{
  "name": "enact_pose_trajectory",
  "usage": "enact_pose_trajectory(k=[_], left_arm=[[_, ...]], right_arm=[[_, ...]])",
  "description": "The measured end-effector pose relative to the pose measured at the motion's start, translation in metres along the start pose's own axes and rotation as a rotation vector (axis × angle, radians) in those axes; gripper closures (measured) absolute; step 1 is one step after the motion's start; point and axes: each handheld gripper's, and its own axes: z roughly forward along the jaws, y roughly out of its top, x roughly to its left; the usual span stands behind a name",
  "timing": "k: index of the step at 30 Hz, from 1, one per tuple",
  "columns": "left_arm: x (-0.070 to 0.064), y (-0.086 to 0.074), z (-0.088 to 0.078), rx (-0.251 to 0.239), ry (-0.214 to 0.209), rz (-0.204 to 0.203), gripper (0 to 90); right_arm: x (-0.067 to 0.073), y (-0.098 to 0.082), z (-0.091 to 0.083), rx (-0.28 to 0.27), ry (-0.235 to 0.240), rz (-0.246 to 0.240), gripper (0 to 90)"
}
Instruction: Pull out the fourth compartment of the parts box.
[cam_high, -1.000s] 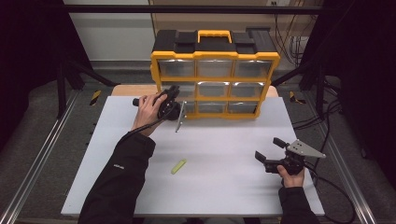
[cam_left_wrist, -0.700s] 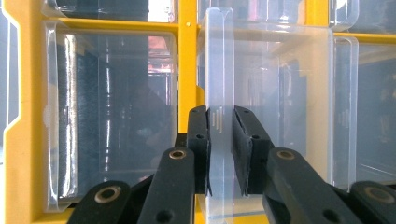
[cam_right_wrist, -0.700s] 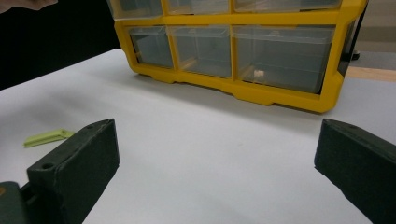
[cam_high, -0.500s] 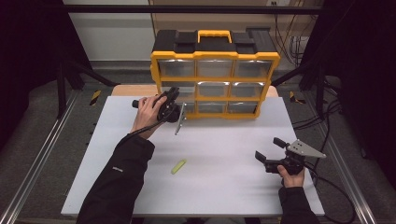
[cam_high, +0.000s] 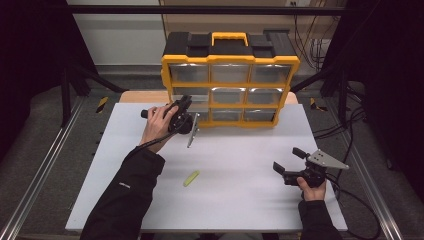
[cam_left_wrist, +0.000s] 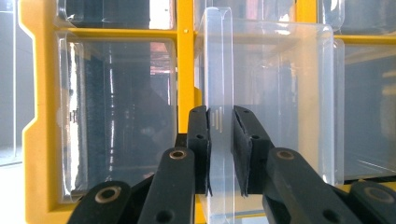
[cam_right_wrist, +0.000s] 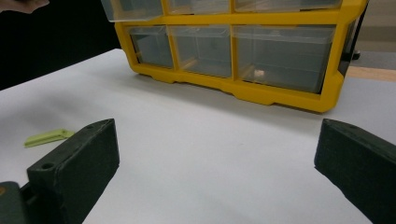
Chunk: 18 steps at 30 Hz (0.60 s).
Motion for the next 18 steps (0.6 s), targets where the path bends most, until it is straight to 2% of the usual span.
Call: enact_pose_trajectory(k=[18], left_arm=[[-0.0042,0.0041,-0.0097,0.007,0.015,0.0,77.7]], right_arm=[[0.0,-0.0001,0.0,0.001,-0.002,0.0,0.5]])
